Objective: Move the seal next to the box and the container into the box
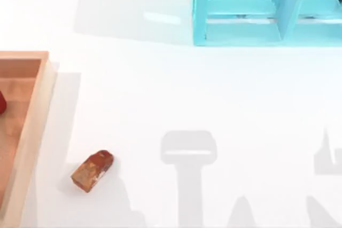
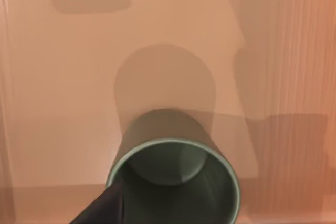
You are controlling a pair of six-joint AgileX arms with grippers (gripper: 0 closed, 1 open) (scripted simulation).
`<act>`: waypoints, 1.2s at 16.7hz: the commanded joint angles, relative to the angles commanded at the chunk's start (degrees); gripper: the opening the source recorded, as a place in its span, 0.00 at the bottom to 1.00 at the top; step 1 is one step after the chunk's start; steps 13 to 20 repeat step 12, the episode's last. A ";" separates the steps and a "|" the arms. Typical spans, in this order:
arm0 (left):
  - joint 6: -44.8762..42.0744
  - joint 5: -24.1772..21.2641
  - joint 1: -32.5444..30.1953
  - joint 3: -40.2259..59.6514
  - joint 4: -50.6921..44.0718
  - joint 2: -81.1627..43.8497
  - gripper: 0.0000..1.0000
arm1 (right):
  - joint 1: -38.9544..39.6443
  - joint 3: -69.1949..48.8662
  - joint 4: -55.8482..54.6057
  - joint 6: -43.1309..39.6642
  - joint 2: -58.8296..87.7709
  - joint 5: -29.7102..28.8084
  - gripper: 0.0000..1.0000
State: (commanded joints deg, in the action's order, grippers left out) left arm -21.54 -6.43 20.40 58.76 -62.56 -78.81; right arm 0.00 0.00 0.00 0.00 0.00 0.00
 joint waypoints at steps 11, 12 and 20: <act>1.31 3.80 -0.97 9.54 -15.65 -1.34 1.00 | 0.00 0.00 0.00 0.00 0.00 0.00 1.00; 1.33 3.75 -0.97 9.55 -15.72 -1.39 1.00 | 0.00 0.00 0.00 0.00 0.00 0.00 1.00; 1.33 3.75 -0.97 9.55 -15.72 -1.39 1.00 | 0.00 0.00 0.00 0.00 0.00 0.00 1.00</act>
